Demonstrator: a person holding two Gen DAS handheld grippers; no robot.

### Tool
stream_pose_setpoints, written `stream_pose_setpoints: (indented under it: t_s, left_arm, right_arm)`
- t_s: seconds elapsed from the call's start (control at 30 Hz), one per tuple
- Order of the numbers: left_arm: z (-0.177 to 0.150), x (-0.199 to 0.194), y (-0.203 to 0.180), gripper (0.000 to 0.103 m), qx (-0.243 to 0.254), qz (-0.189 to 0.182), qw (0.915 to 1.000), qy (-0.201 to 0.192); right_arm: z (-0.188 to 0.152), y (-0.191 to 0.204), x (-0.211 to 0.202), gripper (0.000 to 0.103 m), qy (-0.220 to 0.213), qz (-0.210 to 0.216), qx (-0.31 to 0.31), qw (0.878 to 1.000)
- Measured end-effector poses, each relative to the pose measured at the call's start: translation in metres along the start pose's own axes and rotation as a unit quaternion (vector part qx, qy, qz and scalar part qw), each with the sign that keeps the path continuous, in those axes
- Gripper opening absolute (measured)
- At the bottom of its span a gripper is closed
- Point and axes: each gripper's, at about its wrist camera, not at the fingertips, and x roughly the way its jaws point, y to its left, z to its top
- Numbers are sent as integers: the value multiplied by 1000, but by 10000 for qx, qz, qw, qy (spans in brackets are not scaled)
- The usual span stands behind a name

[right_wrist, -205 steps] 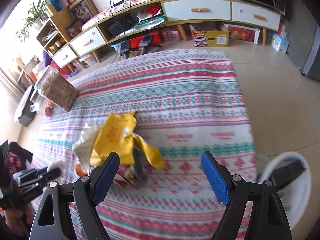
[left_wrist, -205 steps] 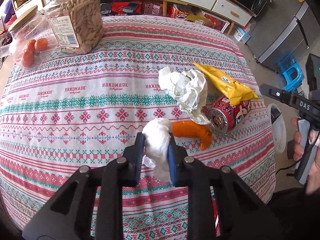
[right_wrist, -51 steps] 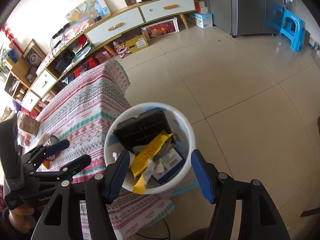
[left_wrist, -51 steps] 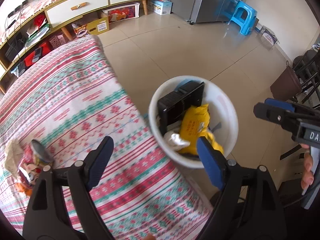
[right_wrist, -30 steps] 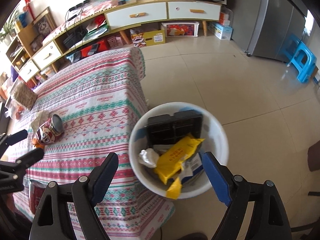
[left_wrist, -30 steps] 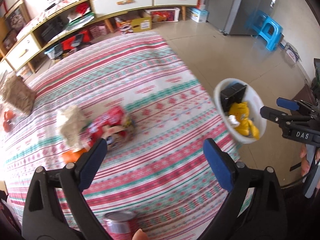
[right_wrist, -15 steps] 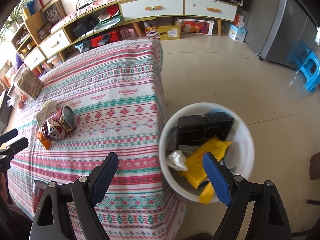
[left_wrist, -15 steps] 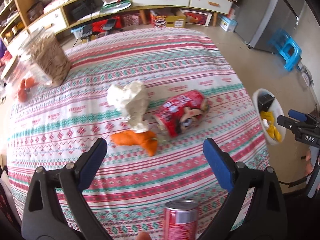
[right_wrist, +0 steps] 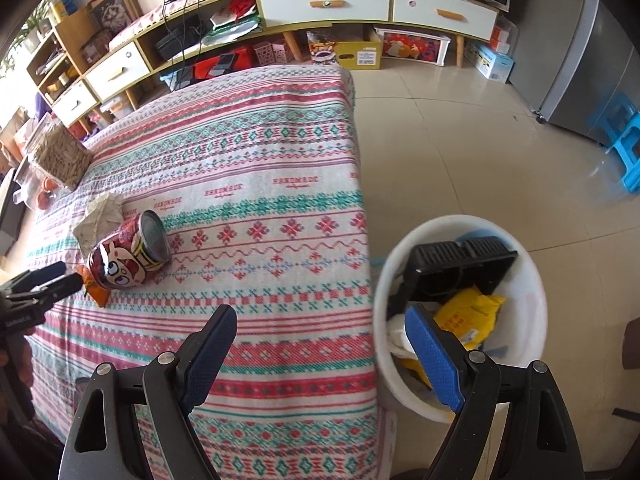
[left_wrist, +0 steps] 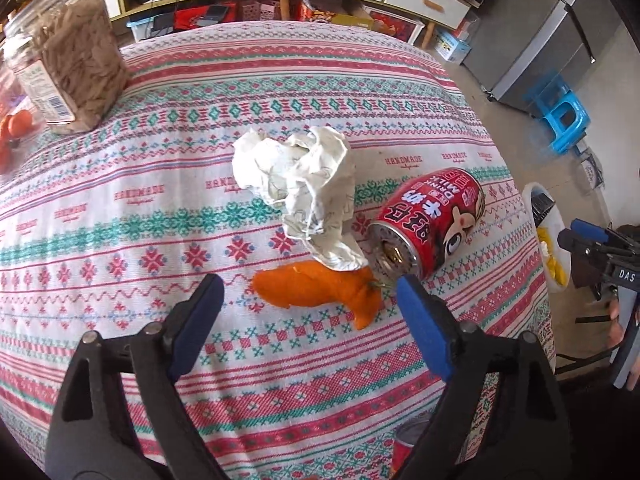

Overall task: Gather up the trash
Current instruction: 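Grasp the orange peel with the left tool while the right tool grasps the red can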

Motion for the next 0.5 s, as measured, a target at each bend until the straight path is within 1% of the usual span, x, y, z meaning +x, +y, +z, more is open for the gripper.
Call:
stream_pose_setpoints:
  t_s: [0.17,0.2,0.27,0.33,0.5]
  left_arm:
    - [-1,15,-5,66,-10,-169,9998,138]
    - [-1,17,-6,58,-44,-242,9995,182]
    - [0,17,-7,52,-124,-300,9993,176]
    - [0,15,-8,42,-158,-330,9992,159]
    - [-6,1,1,27,-255,-391,9989,102]
  right_arm:
    - [7,17,8,88,31,103,-49,9999]
    - [7,20,8,88,27,120,-65,9999]
    - [9,28,9,88,-3,187,-137,9997]
    - [11,39,10,88,-41,262,-249,9993]
    - [12,68,14,88,-96,321,-619,9975]
